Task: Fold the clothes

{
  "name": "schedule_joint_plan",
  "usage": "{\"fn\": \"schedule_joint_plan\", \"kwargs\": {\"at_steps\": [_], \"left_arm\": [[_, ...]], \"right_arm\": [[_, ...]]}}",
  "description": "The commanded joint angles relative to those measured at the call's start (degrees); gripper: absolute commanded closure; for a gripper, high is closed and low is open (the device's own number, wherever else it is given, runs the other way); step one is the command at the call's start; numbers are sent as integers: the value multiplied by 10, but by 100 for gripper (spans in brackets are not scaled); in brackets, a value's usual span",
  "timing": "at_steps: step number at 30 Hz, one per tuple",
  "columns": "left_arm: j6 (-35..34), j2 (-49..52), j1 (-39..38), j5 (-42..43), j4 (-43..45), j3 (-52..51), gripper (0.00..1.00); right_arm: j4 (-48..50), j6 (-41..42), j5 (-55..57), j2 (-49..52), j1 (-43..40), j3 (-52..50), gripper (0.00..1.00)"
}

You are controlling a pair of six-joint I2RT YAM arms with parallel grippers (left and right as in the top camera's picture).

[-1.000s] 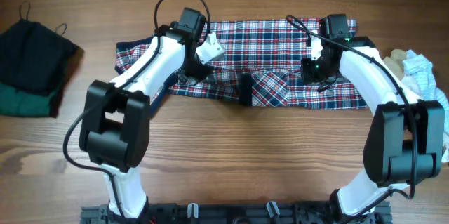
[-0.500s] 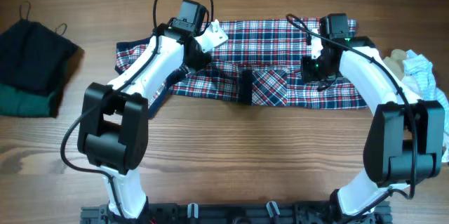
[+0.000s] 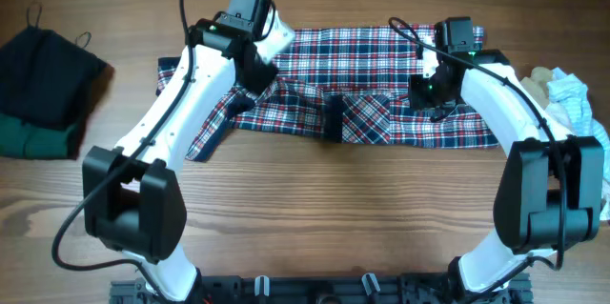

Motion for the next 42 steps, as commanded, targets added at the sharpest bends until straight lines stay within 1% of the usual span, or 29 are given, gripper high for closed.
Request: {"fn": "schedule_joint_plan", "kwargs": {"at_steps": [1,3,4,11,13,14,15,16,17,23,25,30,38,42], "left_arm": [[-17,13,-4,125,-75,-1,80],[-35,23,-11,128,-97,-1,90],[-41,26,-15,130,-96,-3,92],[-41,73,-23,130,-86,-6,92],[-43,106,-23,129,-61,-6,92],[-43,115,-21,112,-50,-6,92],[-47,120,-20,75,-39,-6,91],[-82,125,-17,8,-16,-6,91],[-105,129,-14,-42,6,-6,91],[-109,159,14,-45,73,-10,92],[-137,159,28,-50,99,-10,92],[-132,159,64,-49,141,-10,88],[-132,159,79,-49,133,-10,87],[-130,159,80,-49,134,-10,86]], "right_arm": [[9,6,5,8,-1,-5,82],[12,6,5,8,-1,-5,82],[12,6,5,8,-1,-5,82],[11,6,5,8,-1,-5,82],[8,6,5,8,-1,-5,82],[7,6,5,8,-1,-5,82],[6,6,5,8,-1,-5,82],[6,6,5,8,-1,-5,82],[6,6,5,8,-1,-5,82],[3,6,5,8,-1,-5,82],[4,6,5,8,-1,-5,82],[3,-9,10,8,-1,-5,82],[0,-9,104,8,-3,-43,82],[43,-8,122,8,-26,-81,81]]}}
